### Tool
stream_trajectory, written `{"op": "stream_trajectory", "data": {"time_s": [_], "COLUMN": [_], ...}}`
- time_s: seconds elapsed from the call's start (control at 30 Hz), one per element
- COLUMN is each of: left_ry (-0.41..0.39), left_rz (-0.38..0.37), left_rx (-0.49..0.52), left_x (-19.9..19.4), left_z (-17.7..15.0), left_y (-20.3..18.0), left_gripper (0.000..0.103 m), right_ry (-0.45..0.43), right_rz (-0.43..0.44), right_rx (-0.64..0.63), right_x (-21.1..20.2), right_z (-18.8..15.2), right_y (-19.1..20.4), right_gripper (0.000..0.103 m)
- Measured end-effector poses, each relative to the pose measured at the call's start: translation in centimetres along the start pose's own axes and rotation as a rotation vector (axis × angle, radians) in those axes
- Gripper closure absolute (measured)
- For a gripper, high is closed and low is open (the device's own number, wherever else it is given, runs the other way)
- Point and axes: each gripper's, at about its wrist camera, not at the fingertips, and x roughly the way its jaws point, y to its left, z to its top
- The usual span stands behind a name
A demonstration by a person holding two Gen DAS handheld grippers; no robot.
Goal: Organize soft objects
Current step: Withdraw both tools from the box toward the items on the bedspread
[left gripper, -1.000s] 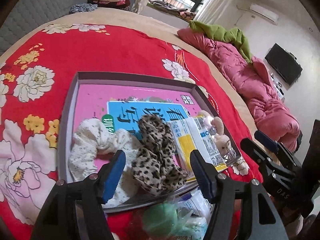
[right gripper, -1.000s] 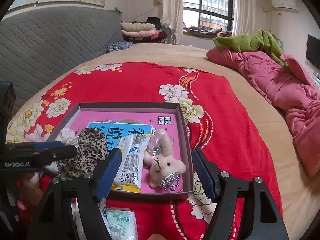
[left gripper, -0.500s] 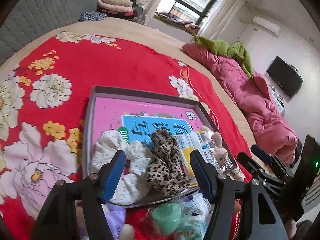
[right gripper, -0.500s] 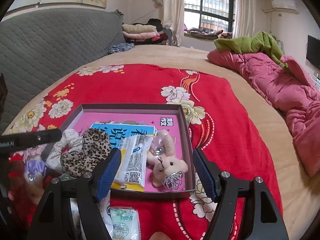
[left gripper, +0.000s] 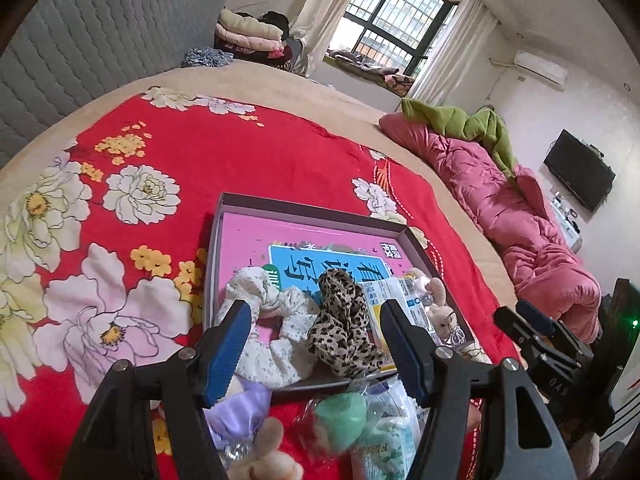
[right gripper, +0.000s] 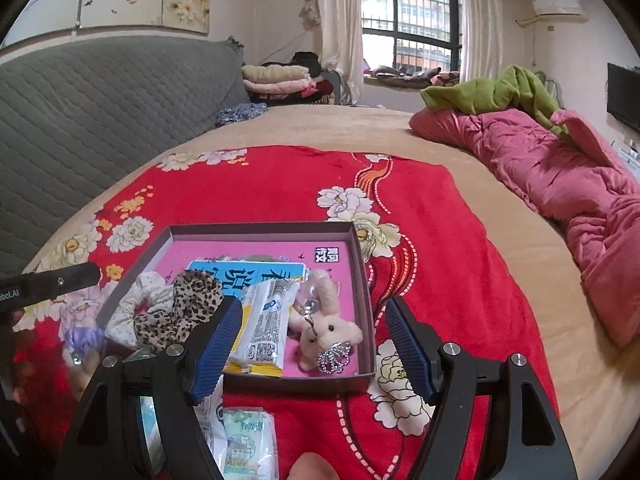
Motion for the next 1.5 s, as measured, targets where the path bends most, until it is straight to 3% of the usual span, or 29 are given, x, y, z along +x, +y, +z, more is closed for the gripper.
{"op": "stream_trajectory", "data": {"time_s": [0.57,0.73,1.5], "left_ry": [0.0,-0.002,0.07], "left_rz": [0.085,0.093,0.167], "left_rx": [-0.002,-0.01,-0.028], "left_x": [-3.4,-4.6,-6.3], "left_z": [-1.5,-1.9,-6.0], "left_y": [-1.2,-1.4,-1.6], "left_gripper": [0.037,0.036,0.036], "right_ry": [-0.059,-0.07,-0.006], "right_rz": [0.034,0.003,0.022], "right_rx": [0.022,0.001,-0.027], "right_x": [-4.0,-5.2,-7.2], "right_z": [-0.4,-0.8,-5.7], "right_y": [-1.1,-1.2,-2.1], "right_gripper": [0.028,0.028,0.028]}}
